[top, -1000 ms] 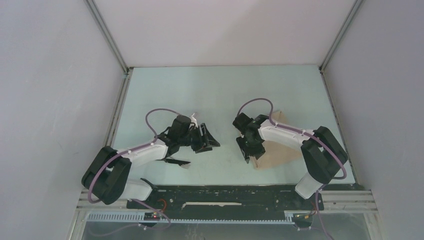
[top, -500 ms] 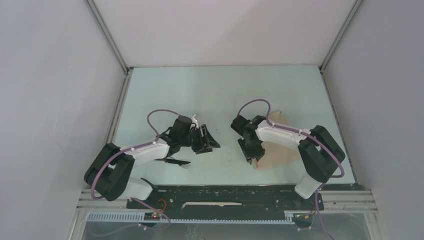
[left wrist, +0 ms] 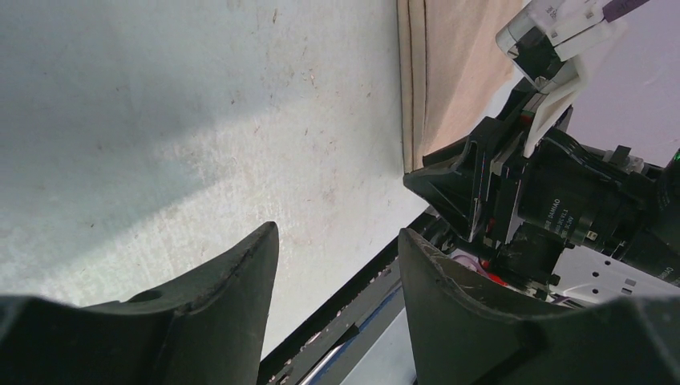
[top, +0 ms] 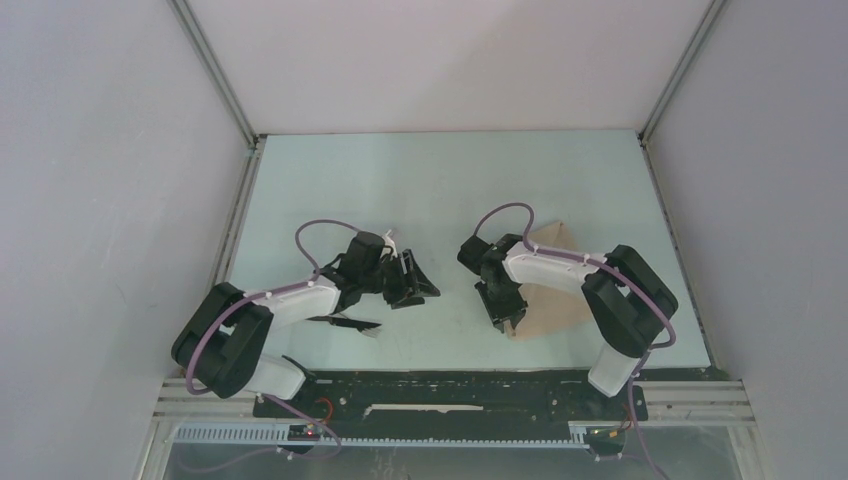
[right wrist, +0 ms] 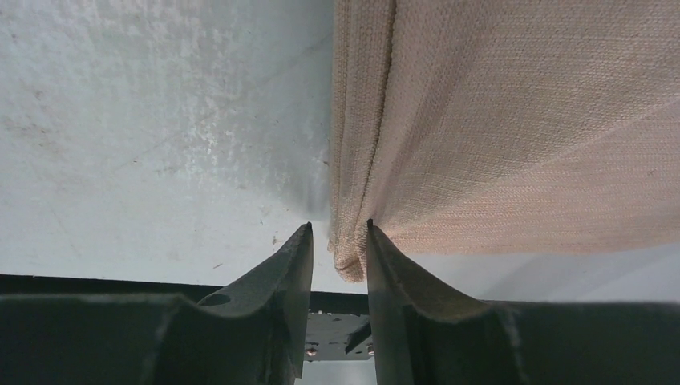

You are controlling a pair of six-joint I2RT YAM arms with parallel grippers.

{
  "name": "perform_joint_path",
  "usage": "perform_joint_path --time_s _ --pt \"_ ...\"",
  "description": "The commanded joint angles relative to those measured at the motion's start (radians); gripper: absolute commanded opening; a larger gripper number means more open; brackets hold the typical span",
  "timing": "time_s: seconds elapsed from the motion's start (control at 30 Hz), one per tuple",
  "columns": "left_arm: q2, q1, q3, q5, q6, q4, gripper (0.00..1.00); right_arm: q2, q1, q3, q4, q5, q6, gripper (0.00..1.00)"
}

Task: Fold the napkin into a case and place the utensils inside
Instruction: Pick up the upper triangle-folded napkin from the center of the board.

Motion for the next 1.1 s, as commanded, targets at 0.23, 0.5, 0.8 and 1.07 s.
perform_joint_path --time_s 0.23,0.5,0.8,1.07 --pt "-0.023 0.016 0.016 0.021 0.009 0.036 0.61 0.048 0.005 0.031 0.018 0.028 0.026 0.39" --pt "-0.043 0.048 -0.005 0.026 0.01 0.036 0.61 0.093 -0.01 -0.015 0.085 0.053 0.022 0.21" --pt "-0.009 0.093 0.002 0.056 -0.084 0.094 0.67 -0.027 0.001 -0.039 0.162 0.073 -0.027 0.0" --pt "0.114 0.089 0.001 0.095 -0.298 0.364 0.66 -0.196 -0.058 -0.086 0.235 -0.142 -0.051 0.0"
